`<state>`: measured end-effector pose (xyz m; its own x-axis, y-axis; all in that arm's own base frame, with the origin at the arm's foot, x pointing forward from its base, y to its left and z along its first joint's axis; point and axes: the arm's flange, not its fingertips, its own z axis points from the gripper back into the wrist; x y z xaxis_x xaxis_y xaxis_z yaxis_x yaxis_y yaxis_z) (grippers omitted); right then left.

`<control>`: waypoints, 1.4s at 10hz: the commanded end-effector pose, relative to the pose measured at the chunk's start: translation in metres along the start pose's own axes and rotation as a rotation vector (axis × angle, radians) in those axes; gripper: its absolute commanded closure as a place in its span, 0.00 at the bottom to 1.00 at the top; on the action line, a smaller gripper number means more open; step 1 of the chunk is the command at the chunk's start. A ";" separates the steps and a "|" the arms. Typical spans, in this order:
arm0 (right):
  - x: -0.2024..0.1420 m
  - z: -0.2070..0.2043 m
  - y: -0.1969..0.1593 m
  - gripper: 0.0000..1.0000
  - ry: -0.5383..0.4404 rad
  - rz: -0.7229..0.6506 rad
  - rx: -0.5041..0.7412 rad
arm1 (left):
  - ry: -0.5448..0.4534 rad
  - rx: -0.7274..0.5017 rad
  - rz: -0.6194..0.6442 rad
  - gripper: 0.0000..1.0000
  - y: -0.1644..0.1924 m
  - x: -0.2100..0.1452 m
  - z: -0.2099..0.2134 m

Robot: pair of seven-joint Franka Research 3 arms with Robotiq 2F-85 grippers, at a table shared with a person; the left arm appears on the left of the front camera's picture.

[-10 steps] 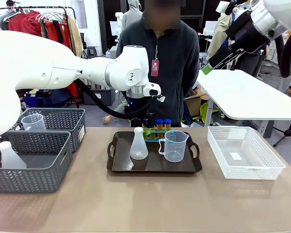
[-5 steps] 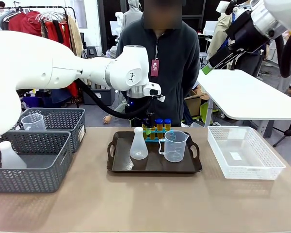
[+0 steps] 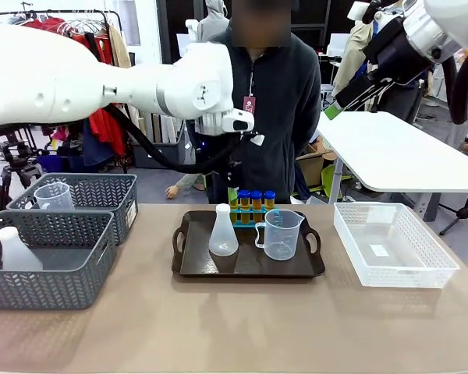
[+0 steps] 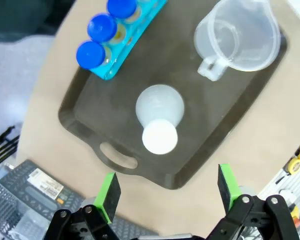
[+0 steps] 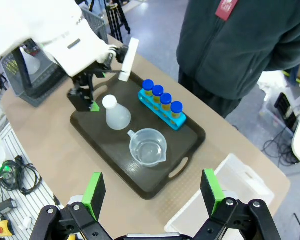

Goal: Prepare the laboratory tools.
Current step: Pick up one Small flask and place it on the Handle tray.

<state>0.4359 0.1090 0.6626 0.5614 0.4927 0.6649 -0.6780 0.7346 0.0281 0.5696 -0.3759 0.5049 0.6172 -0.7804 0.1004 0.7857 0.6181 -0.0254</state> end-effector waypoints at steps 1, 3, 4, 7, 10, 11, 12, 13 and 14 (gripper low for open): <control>0.000 0.001 0.000 0.00 -0.004 -0.001 0.005 | -0.053 -0.097 -0.087 0.00 -0.003 -0.026 0.027; 0.000 0.001 0.000 0.00 -0.004 -0.001 0.005 | -0.143 -0.163 -0.182 0.00 0.007 -0.044 0.064; 0.000 0.001 0.000 0.00 -0.004 -0.001 0.005 | -0.179 -0.206 -0.233 0.00 0.013 -0.055 0.083; 0.000 0.001 0.000 0.00 -0.004 -0.001 0.005 | -0.346 -0.316 -0.399 0.00 0.017 -0.083 0.133; 0.000 0.001 0.000 0.00 -0.004 -0.001 0.005 | -0.432 -0.203 -0.409 0.00 0.023 -0.100 0.171; 0.000 0.001 0.000 0.00 -0.004 -0.001 0.005 | -0.443 -0.180 -0.405 0.00 0.026 -0.099 0.182; 0.000 0.001 0.000 0.00 -0.004 -0.001 0.005 | -0.477 -0.181 -0.433 0.00 0.033 -0.100 0.192; 0.000 0.001 0.000 0.00 -0.004 -0.001 0.005 | -0.514 -0.168 -0.453 0.00 0.038 -0.104 0.199; 0.000 0.001 0.000 0.00 -0.004 -0.001 0.005 | -0.521 -0.153 -0.438 0.00 0.042 -0.104 0.203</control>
<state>0.4360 0.1088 0.6626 0.5616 0.4924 0.6649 -0.6776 0.7349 0.0281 0.5315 -0.2568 0.6985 0.1995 -0.8007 0.5649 0.9739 0.2259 -0.0236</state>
